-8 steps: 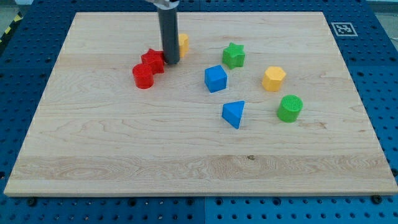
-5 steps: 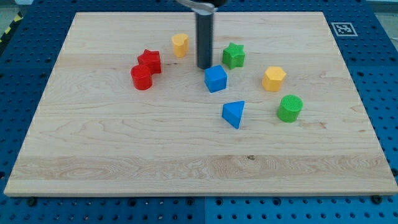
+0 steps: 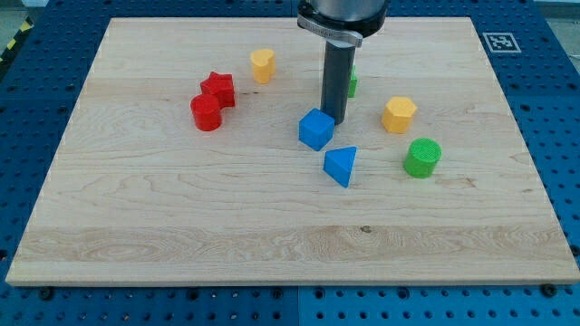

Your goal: Move the blue cube closer to blue triangle

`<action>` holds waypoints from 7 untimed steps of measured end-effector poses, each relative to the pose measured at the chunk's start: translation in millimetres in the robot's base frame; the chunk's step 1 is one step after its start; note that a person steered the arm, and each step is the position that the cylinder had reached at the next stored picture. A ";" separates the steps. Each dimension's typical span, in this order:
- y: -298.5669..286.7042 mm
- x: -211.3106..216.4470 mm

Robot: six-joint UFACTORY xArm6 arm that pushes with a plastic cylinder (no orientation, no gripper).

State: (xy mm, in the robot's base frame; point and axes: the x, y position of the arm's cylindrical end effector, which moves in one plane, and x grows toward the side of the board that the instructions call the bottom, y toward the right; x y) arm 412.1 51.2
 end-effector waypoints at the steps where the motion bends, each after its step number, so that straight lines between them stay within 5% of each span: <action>1: -10.9 -0.2; 4: -62.2 -1.9; 7: -22.7 31.9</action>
State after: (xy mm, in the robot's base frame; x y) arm 444.0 28.5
